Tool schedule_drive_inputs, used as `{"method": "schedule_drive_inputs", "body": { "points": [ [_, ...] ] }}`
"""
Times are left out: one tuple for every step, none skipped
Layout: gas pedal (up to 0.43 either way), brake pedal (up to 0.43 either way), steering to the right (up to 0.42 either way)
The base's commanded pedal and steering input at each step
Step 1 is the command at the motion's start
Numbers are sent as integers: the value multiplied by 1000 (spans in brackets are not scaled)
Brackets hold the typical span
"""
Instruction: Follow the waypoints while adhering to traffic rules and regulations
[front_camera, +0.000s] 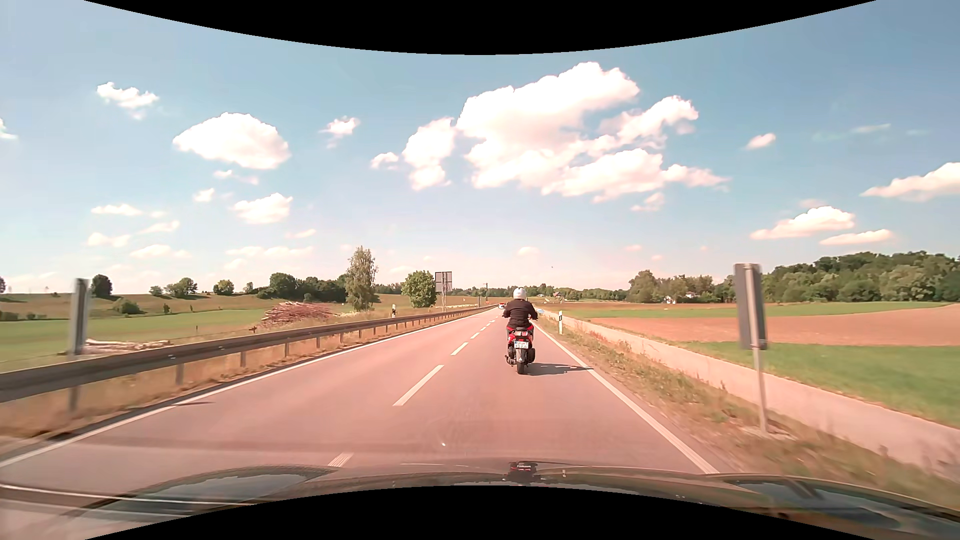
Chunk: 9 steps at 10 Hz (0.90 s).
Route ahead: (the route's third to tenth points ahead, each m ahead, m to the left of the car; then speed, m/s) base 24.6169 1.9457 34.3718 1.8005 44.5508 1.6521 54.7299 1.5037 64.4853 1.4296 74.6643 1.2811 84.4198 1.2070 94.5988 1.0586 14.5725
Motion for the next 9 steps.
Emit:
{"method": "schedule_drive_inputs", "body": {
  "points": [
    [228, 12, 8],
    [228, 12, 7],
    [220, 12, 6],
    [189, 12, 6],
    [177, 12, 6],
    [169, 12, 6],
    [157, 12, 6],
    [157, 6, 6],
    [157, 12, 3]
  ]
}}
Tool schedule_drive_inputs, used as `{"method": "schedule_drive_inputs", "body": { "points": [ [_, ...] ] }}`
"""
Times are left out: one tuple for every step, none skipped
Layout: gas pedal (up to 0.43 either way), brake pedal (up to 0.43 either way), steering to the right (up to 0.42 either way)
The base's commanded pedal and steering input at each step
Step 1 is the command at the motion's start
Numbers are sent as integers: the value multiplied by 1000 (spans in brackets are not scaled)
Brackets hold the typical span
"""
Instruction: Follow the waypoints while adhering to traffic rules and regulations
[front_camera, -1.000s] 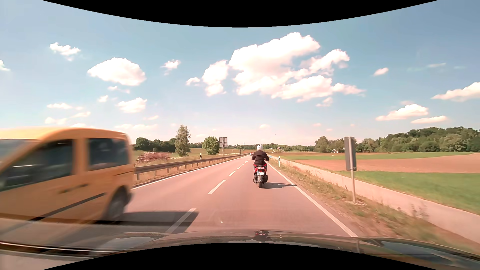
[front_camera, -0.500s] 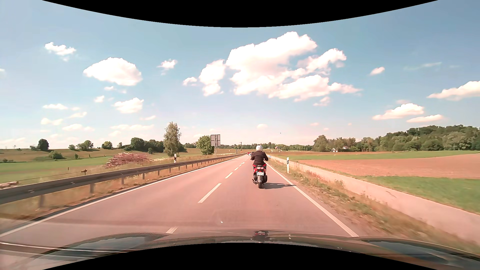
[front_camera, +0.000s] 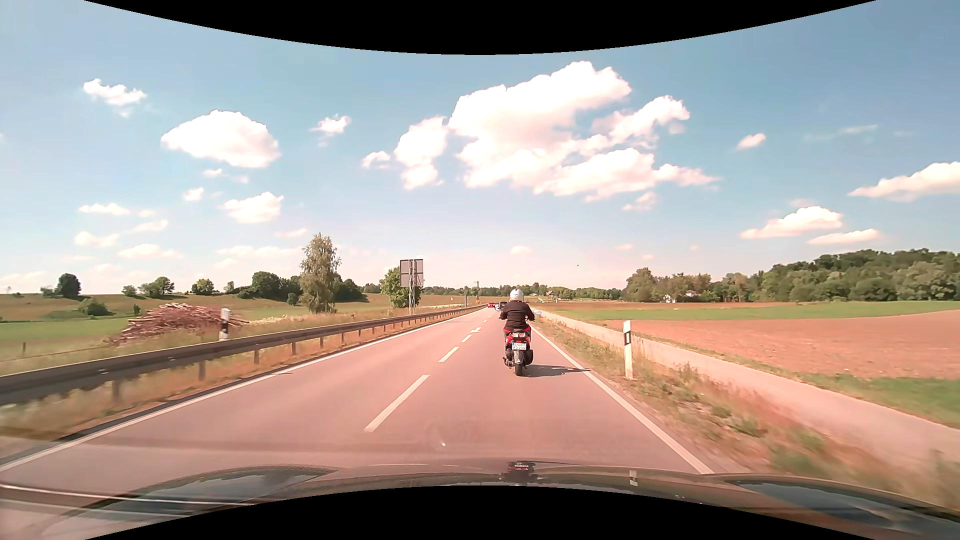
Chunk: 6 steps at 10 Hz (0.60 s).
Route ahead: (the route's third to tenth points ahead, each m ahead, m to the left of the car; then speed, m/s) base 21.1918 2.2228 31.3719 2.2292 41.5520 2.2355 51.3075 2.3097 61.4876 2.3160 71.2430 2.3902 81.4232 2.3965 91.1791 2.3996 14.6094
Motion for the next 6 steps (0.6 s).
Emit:
{"method": "schedule_drive_inputs", "body": {
  "points": [
    [157, 12, 1],
    [157, 12, 1],
    [157, 12, 1],
    [169, 12, 0],
    [189, 12, 0],
    [197, 12, 1]
  ]
}}
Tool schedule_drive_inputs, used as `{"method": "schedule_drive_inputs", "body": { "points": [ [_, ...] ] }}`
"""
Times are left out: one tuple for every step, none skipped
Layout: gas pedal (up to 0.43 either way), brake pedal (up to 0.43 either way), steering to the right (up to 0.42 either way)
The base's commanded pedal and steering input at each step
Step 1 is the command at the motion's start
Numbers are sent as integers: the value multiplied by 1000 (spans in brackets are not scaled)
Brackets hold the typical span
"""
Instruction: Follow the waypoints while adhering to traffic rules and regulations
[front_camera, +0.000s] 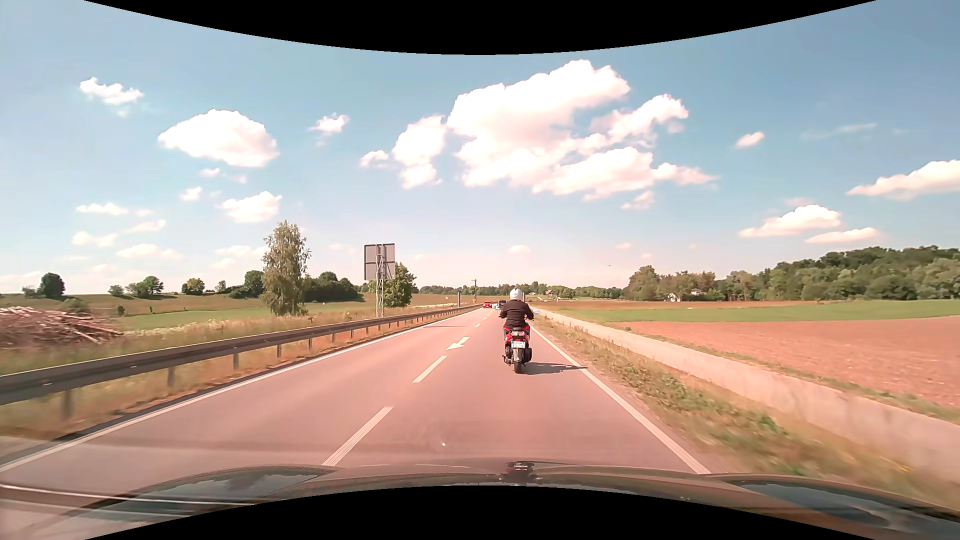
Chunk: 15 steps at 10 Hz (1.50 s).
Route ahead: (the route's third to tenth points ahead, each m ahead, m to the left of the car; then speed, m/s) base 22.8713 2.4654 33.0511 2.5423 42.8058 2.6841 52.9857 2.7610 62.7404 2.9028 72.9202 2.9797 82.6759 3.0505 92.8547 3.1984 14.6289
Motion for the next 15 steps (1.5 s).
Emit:
{"method": "schedule_drive_inputs", "body": {
  "points": [
    [220, 12, 1],
    [228, 12, 1],
    [248, 12, 1],
    [248, 12, 0],
    [248, 12, 0],
    [248, 12, 1],
    [248, 12, 1],
    [248, 12, 0],
    [248, 12, 0],
    [248, 12, -1],
    [248, 12, -5],
    [248, 12, -5],
    [248, 12, -6],
    [248, 12, -6],
    [248, 12, -6]
  ]
}}
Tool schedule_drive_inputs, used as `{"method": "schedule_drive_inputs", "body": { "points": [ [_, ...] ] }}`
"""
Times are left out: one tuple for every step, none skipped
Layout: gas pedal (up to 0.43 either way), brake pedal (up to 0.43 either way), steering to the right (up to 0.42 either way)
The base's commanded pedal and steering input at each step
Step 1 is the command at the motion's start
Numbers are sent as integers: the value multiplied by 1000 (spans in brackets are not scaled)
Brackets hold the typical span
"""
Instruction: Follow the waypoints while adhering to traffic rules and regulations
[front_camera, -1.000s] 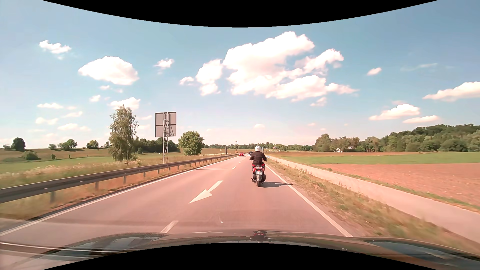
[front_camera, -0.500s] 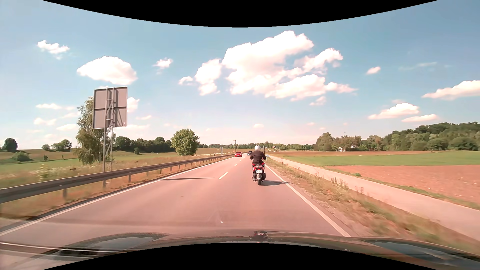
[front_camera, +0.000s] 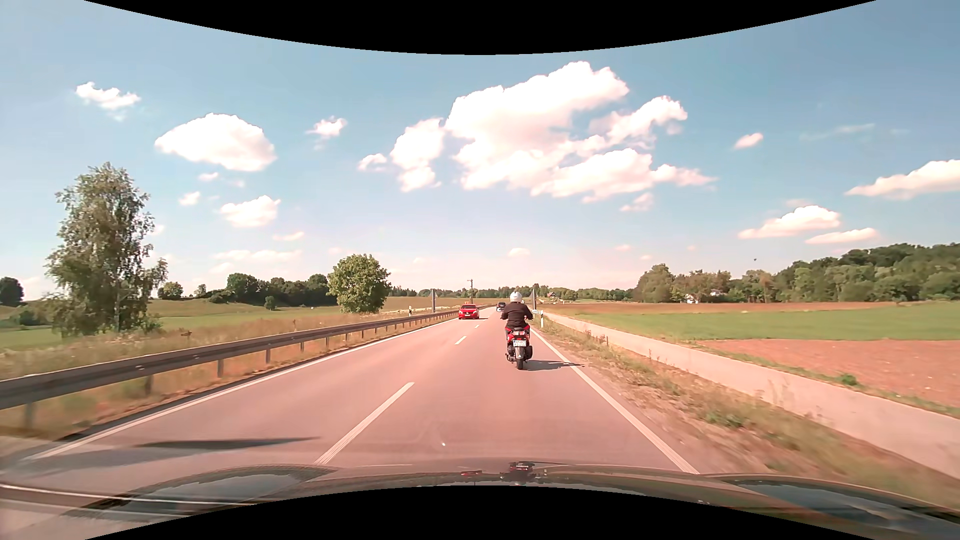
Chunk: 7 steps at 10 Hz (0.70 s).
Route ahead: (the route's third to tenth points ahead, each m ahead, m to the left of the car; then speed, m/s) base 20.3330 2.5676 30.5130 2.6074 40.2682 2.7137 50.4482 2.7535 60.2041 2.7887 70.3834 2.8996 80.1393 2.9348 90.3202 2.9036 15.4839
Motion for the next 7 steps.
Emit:
{"method": "schedule_drive_inputs", "body": {
  "points": [
    [248, 12, -6],
    [248, 12, -6],
    [248, 12, -5],
    [248, 12, -4],
    [248, 12, -2],
    [248, 12, -2],
    [248, 12, -1]
  ]
}}
